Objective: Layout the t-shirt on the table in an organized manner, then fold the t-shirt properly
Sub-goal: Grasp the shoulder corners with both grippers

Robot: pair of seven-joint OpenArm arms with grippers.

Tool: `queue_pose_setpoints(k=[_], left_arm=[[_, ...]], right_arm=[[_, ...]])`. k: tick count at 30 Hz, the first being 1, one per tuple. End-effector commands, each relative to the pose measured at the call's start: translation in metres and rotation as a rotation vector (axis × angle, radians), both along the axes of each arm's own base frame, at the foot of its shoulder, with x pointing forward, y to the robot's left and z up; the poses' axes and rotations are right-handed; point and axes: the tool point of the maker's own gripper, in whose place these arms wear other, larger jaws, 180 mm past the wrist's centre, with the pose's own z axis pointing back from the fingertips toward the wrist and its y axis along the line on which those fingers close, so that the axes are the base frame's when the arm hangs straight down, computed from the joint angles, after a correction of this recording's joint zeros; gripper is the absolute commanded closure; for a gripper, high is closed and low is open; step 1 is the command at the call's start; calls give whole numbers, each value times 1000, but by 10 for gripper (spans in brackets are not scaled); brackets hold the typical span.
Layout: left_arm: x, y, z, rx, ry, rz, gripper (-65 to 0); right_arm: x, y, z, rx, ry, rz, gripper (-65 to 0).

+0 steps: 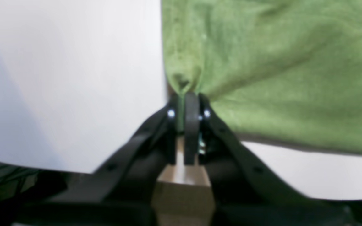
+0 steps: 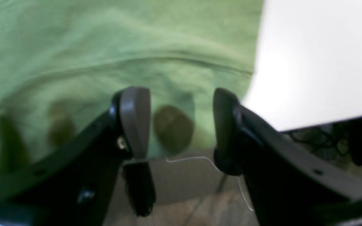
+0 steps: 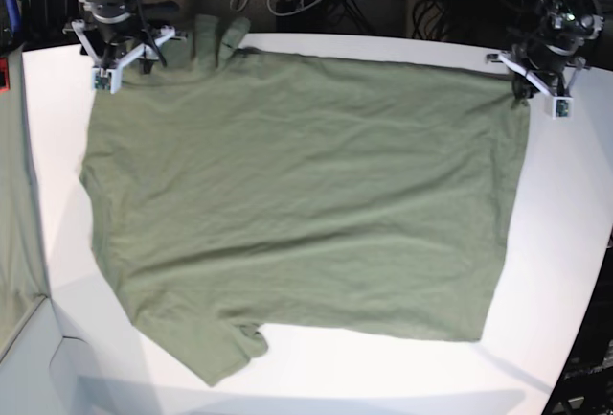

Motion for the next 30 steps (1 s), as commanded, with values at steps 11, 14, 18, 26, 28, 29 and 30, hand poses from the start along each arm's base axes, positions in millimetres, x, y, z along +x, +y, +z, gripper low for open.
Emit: queue_pose_setpoints(k=[11, 14, 18, 26, 28, 29, 30], left_arm=[[7, 5, 10, 15, -36, -3, -2], [7, 5, 10, 15, -36, -3, -2], [6, 5, 9, 15, -35, -3, -2], [6, 5, 9, 15, -33, -3, -2], [6, 5, 9, 16, -35, -2, -2], [6, 6, 11, 18, -37, -1, -2], [7, 7, 12, 22, -41, -1, -2]], right_arm=[[-13, -1, -2, -3, 33, 5, -325], [-16, 0, -8, 3, 50, 2, -325], [-27, 3, -31, 29, 111, -3, -325], [-29, 8, -37, 52, 121, -19, -143], [-29, 8, -37, 52, 122, -19, -10], [-29, 8, -37, 52, 122, -19, 0], [-29, 8, -36, 51, 121, -19, 0]])
